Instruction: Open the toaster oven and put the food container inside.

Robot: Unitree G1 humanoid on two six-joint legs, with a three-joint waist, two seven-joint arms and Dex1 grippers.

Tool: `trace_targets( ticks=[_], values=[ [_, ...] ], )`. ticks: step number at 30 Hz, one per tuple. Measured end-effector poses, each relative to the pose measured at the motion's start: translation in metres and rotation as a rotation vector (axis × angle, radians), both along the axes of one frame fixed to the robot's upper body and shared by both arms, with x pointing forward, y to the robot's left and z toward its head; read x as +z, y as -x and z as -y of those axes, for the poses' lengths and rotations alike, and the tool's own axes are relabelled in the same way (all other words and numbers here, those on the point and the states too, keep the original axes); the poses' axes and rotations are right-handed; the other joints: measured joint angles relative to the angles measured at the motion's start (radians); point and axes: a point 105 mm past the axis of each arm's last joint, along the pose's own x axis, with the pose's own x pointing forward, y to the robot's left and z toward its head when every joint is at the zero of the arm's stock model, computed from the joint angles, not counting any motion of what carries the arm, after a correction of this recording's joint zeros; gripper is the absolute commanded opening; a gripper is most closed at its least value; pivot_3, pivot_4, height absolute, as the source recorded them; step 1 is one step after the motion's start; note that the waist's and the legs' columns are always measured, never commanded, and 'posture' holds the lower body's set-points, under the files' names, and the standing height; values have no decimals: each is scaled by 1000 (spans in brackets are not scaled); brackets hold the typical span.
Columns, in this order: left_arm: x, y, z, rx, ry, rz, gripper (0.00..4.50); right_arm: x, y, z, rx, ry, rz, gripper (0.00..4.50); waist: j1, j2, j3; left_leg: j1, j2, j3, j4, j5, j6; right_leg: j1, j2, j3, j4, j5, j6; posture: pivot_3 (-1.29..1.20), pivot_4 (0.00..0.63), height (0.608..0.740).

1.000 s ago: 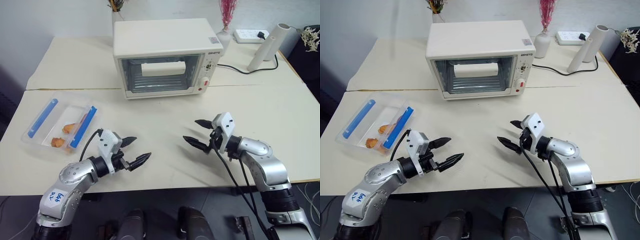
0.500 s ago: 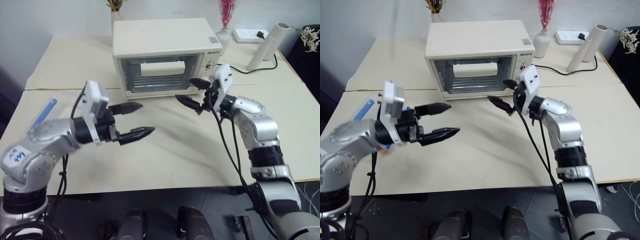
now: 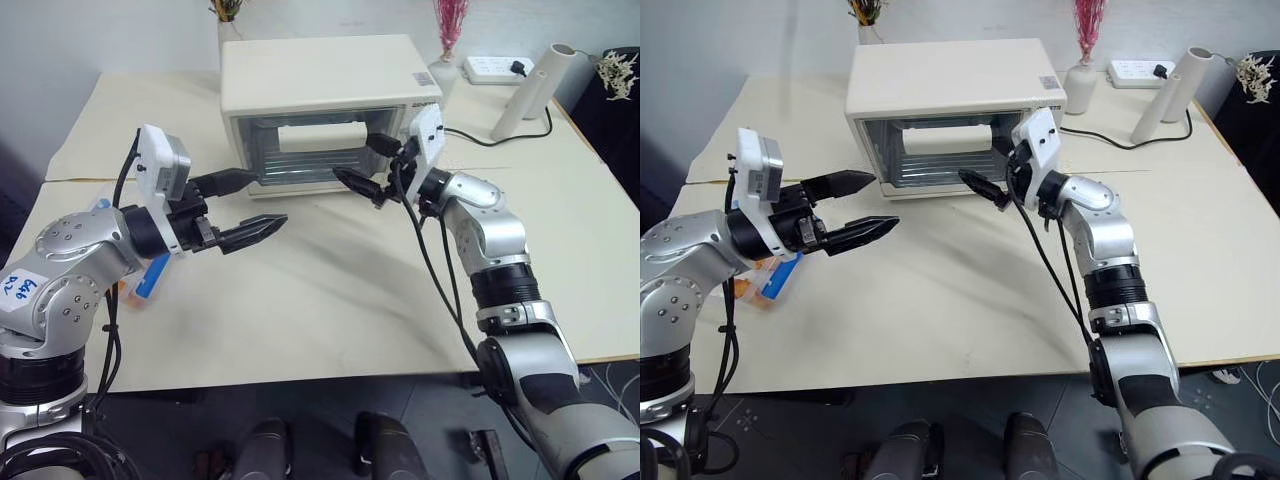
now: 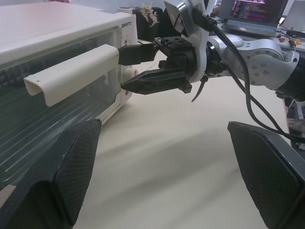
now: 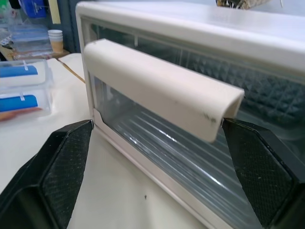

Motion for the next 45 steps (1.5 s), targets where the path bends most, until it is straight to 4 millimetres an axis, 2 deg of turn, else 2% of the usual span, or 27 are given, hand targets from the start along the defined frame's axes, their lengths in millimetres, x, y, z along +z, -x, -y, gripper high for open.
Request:
trace_targets(
  ticks=[3, 6, 12, 15, 18, 22, 29, 31, 36, 45],
  values=[
    [1, -2, -2, 17, -1, 14, 4500, 0, 2, -3, 23, -8, -2, 4471, -1, 0, 0, 0, 0, 0, 0, 0, 0, 0, 0, 0, 0, 0, 0, 0, 150, 740],
    [8, -15, -10, 88, 8, 55, 4500, -1, 10, -5, 56, -16, 0, 4471, -2, 0, 0, 0, 0, 0, 0, 0, 0, 0, 0, 0, 0, 0, 0, 0, 150, 740],
    [42, -49, -26, 220, 62, 156, 4500, -10, 28, -5, 93, -36, -1, 4471, -12, 0, 0, -1, 0, 1, -1, 0, 0, -2, 1, 0, 0, 0, 0, 0, 150, 740],
    [46, -60, -23, 215, 31, 178, 4500, -10, 35, -4, 94, -35, 15, 4471, -17, 0, 0, -1, 0, 4, -3, 0, 0, -5, 1, 1, 1, 0, 0, 0, 150, 740],
    [42, -76, -21, 222, -13, 179, 3935, -14, 40, -4, 92, -36, 12, 4500, -17, 0, 0, -2, 0, 6, -3, 0, -1, -8, 1, 1, 2, 0, 0, 0, 150, 740],
    [38, -93, -18, 222, -80, 200, 2731, -16, 44, -4, 88, -42, 11, 4500, -16, 0, 0, -4, 0, 8, -3, 0, -1, -12, 1, 1, 3, 0, 0, 0, 150, 740],
    [56, -108, -18, 233, -131, 259, 562, -18, 49, -5, 80, -50, 7, 4500, -17, 0, 0, -5, 1, 9, -3, 0, -1, -13, 1, 1, 4, 0, 0, 0, 150, 740],
    [55, -110, -19, 227, -149, 259, 30, -19, 50, -5, 79, -54, 2, 4500, -18, 0, 0, -5, 1, 9, -3, 0, -1, -13, 1, 1, 4, 0, 0, 0, 150, 740],
    [38, -111, -14, 169, -258, 246, 8, -22, 55, -6, 77, -65, -7, 4500, -17, 0, 0, -5, 1, 9, -2, 0, -1, -14, 1, 1, 4, 0, 0, 0, 150, 740],
    [28, -105, -8, 83, -405, 295, 8, -25, 57, -7, 72, -69, -26, 4500, -17, 0, 0, -5, 1, 9, -1, 0, -1, -14, 1, 1, 6, 0, 0, 0, 150, 740]
  ],
)
